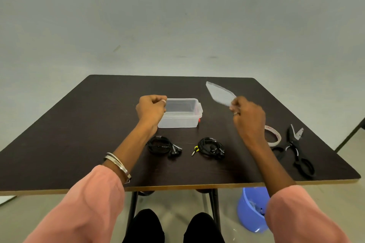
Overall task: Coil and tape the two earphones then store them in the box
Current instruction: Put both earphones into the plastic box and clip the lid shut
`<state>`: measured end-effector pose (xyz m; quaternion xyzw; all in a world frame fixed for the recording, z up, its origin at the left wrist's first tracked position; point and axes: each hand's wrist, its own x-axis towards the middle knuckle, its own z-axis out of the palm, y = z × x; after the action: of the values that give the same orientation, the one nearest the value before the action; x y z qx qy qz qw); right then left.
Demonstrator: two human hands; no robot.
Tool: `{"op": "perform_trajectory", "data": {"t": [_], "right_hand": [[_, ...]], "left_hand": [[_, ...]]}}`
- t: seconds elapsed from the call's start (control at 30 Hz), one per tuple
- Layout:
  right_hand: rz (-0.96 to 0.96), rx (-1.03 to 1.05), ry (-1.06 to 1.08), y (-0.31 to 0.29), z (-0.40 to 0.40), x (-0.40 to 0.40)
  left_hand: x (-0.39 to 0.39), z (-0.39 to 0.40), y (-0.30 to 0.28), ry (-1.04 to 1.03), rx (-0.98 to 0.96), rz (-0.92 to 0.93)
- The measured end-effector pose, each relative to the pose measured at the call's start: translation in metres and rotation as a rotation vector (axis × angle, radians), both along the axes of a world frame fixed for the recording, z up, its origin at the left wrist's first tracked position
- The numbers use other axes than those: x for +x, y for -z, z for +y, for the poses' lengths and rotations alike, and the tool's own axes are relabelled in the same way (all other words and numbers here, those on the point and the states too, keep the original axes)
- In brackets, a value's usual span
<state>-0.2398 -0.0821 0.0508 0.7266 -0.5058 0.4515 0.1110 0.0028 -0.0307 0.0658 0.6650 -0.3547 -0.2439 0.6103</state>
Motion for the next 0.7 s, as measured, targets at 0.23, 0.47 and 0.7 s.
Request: {"op": "perform_trajectory", "data": {"t": [0.23, 0.47, 0.7], "right_hand": [[0.506, 0.267, 0.144, 0.039, 0.017, -0.007], [0.390, 0.412, 0.042, 0.025, 0.020, -0.001], [0.158, 0.862, -0.242, 0.014, 0.034, 0.022]], "left_hand": [[0.002, 0.010, 0.005, -0.016, 0.001, -0.041], [0.016, 0.030, 0.020, 0.039, 0.026, -0.212], [0.029, 0.045, 0.030, 0.187, 0.358, -0.826]]}}
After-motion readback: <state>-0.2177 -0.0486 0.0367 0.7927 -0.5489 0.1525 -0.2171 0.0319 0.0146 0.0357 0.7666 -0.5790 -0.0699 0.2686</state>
